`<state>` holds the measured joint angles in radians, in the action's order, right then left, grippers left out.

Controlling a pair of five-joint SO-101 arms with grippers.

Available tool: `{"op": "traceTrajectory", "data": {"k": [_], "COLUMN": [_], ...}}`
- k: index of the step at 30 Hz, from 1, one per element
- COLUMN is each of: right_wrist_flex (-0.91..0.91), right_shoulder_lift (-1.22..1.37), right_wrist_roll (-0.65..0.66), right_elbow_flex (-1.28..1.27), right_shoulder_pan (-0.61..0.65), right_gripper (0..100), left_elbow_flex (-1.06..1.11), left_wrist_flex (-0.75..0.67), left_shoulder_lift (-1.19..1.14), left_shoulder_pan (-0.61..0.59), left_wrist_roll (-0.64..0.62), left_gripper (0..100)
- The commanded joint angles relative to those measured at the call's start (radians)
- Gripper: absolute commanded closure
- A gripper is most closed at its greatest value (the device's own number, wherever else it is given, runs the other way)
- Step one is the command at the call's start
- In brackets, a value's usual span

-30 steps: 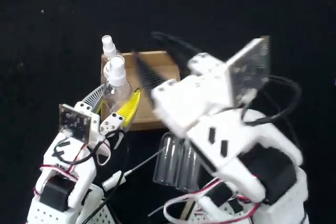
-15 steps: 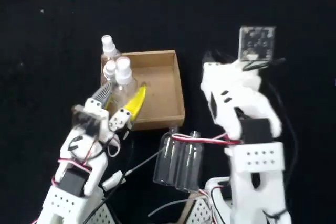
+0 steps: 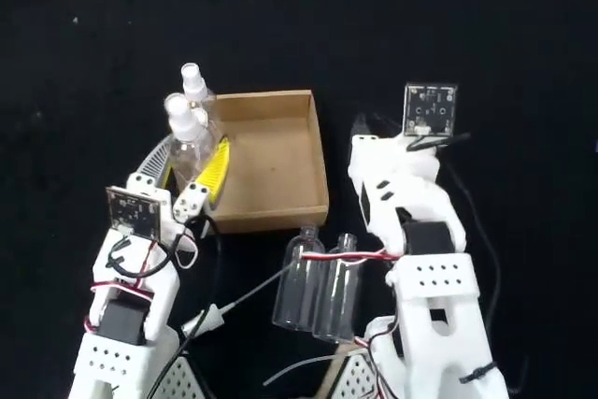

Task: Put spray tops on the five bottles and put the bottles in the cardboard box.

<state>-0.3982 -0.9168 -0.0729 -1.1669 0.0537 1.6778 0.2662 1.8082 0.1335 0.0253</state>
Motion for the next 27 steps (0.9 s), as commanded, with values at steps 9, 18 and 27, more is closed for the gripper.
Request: {"op": "traceTrajectory", "data": {"k": [9, 18, 27], "right_wrist_flex": [0.063, 0.063, 0.063], "right_shoulder_lift": [-0.015, -0.015, -0.015], "right_wrist_roll": [-0.002, -0.002, -0.002], "right_elbow_flex": [-0.025, -0.025, -0.027], "right_shoulder_pan": [-0.012, -0.012, -0.012], "right_gripper": [96.7, 96.7, 96.7], "left_elbow_flex": [0.022, 0.030, 0.030], "left_wrist_flex": [0.046, -0.034, -0.198], "left_shoulder_lift": [0.003, -0.180, -0.351], "left_shoulder_pan": [-0.015, -0.019, -0.018], "left_wrist_roll": [-0.011, -0.012, -0.012], "left_gripper": [97, 97, 97]}}
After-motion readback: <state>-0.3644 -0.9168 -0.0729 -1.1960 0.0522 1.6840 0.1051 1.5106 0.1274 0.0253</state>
